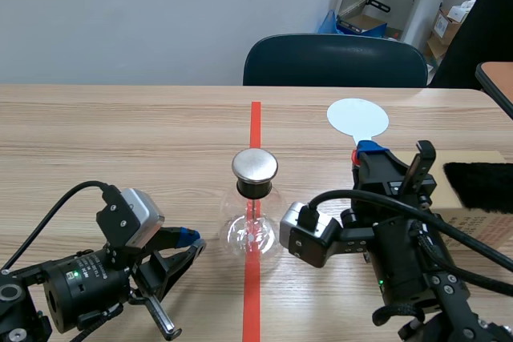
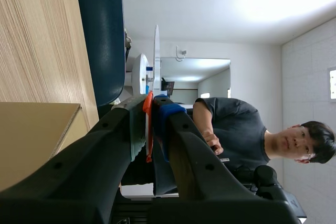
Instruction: Do the electroscope experiment
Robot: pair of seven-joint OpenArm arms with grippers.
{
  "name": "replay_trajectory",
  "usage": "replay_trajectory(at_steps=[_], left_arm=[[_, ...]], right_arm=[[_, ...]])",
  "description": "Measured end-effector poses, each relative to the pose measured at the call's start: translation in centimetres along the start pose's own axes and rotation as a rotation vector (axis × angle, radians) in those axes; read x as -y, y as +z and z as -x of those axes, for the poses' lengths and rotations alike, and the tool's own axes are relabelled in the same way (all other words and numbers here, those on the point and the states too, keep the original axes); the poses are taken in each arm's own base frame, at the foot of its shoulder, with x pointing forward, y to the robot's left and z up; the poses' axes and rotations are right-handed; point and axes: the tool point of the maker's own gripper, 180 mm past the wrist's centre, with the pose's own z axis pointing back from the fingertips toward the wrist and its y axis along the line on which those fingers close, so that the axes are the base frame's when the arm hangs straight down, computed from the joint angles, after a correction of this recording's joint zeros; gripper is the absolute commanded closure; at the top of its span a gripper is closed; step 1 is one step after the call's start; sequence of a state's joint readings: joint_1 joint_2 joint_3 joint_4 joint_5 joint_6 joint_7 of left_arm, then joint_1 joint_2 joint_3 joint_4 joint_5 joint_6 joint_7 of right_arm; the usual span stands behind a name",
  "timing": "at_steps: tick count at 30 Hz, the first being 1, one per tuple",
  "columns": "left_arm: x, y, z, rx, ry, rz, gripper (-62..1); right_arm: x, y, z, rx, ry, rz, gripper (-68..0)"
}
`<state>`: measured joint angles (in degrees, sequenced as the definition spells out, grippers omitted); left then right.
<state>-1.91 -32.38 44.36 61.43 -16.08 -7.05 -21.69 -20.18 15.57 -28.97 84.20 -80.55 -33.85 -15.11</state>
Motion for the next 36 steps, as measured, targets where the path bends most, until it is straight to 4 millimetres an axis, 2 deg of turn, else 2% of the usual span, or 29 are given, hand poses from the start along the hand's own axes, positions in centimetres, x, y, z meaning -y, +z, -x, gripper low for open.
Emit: replay_trajectory(at_steps=[6,13,27,36], left_arm=[[0.0,0.0,0.0,0.0,0.0,0.0,-10.0],[0.0,0.0,0.0,0.0,0.0,0.0,-10.0],[-0.1,0.0,0.0,0.0,-0.002,-0.004,-10.0],[-0.1,0.0,0.0,0.0,-0.003,-0.008,-10.0]], right_arm=[[0.0,0.0,0.0,0.002,0.0,0.0,-0.9],[0.0,0.0,-1.1,0.062,0.0,0.0,-0.9],[0.4,1.1,-6.2,0.35,-0.002,0.023,-1.0],[0.2,3.0,-8.5,0.486,-0.011,0.024,-1.0]])
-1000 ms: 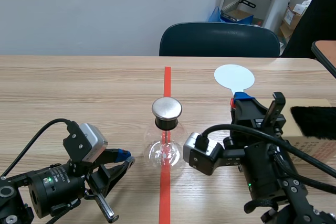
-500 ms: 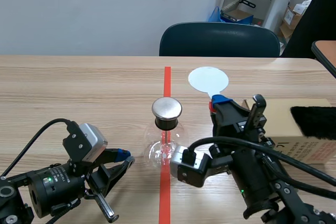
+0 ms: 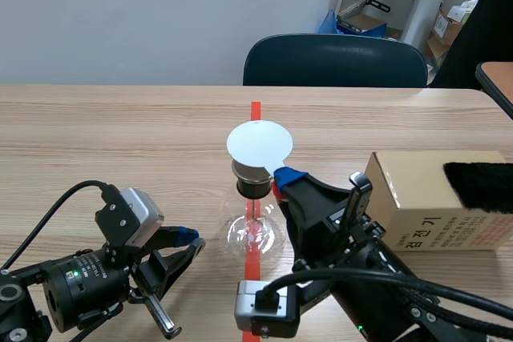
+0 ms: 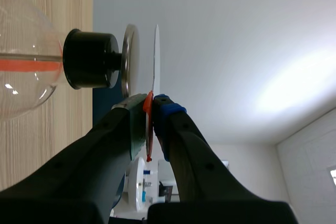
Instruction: Do the electroscope experiment
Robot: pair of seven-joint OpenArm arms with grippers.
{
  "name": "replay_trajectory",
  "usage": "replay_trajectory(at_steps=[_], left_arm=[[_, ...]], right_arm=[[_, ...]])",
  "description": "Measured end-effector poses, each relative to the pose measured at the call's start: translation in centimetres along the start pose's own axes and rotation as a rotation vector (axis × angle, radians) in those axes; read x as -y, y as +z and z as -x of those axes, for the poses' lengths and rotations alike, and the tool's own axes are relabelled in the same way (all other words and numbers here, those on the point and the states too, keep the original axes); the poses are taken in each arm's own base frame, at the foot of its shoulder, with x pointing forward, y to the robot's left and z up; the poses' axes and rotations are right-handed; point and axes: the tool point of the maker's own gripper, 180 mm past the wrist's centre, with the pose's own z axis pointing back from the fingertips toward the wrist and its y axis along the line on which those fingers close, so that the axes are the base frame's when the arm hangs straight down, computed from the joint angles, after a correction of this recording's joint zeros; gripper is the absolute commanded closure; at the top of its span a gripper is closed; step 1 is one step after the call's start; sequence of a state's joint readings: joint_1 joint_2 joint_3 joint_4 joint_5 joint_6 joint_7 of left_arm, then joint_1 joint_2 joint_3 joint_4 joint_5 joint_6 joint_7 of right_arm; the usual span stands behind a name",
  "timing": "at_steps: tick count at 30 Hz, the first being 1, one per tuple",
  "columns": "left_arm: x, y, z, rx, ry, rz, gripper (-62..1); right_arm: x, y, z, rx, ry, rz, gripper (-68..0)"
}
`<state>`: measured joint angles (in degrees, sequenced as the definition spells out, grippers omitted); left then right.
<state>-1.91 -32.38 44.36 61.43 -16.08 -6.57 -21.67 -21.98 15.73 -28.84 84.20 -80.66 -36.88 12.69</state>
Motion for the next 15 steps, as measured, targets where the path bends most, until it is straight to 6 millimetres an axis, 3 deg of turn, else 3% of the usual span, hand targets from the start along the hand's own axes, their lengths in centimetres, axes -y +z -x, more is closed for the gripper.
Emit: replay_trajectory(at_steps=[15], left_arm=[[0.0,0.0,0.0,0.0,0.0,0.0,-10.0]], right_arm=[[-0.4,0.7,-1.2,0.037,-0.018,-0.016,-1.0]])
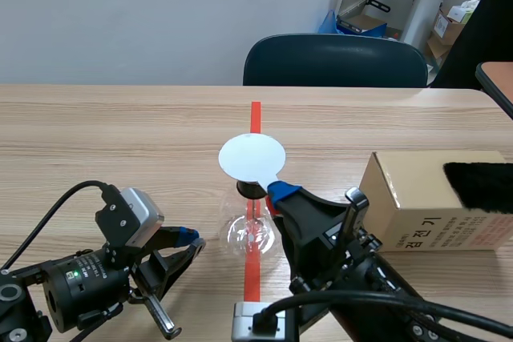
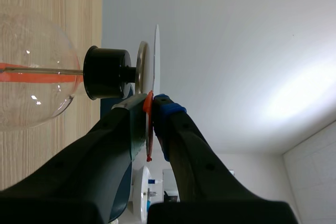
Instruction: Do the electroscope experiment
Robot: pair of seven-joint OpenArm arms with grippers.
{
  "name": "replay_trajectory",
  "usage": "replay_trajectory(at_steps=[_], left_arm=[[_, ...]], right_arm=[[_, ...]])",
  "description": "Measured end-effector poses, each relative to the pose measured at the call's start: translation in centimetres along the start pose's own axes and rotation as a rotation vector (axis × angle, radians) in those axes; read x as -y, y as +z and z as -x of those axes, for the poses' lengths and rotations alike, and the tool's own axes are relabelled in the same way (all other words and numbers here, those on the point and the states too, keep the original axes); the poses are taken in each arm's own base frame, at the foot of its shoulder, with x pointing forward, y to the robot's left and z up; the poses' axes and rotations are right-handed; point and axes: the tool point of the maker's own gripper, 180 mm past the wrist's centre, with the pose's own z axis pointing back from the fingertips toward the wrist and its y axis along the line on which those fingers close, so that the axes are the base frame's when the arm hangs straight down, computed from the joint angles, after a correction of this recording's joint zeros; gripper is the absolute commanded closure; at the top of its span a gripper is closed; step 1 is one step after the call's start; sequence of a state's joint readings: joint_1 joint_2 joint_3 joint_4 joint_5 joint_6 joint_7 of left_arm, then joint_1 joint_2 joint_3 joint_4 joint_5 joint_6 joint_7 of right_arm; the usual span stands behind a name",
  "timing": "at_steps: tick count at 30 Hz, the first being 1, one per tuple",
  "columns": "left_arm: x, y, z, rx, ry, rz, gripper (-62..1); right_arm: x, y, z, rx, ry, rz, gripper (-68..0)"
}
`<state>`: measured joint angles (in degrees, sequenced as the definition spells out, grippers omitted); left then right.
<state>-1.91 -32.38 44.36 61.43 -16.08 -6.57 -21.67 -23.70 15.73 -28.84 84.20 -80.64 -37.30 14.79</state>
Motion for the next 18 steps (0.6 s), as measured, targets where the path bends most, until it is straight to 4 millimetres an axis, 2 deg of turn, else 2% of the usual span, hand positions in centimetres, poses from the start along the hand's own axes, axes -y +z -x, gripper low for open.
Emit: replay_trajectory(at_steps=[5,11,18], left_arm=[[0.0,0.0,0.0,0.0,0.0,0.0,-10.0],[0.0,0.0,0.0,0.0,0.0,0.0,-10.0],[0.0,0.0,0.0,0.0,0.0,0.0,-10.0]], right_arm=[[0.0,0.0,0.1,-0.004,0.0,0.0,-1.0],[0.0,0.0,1.3,-0.071,0.0,0.0,-1.0],[0.0,0.6,4.6,-0.261,-0.001,0.0,-1.0]])
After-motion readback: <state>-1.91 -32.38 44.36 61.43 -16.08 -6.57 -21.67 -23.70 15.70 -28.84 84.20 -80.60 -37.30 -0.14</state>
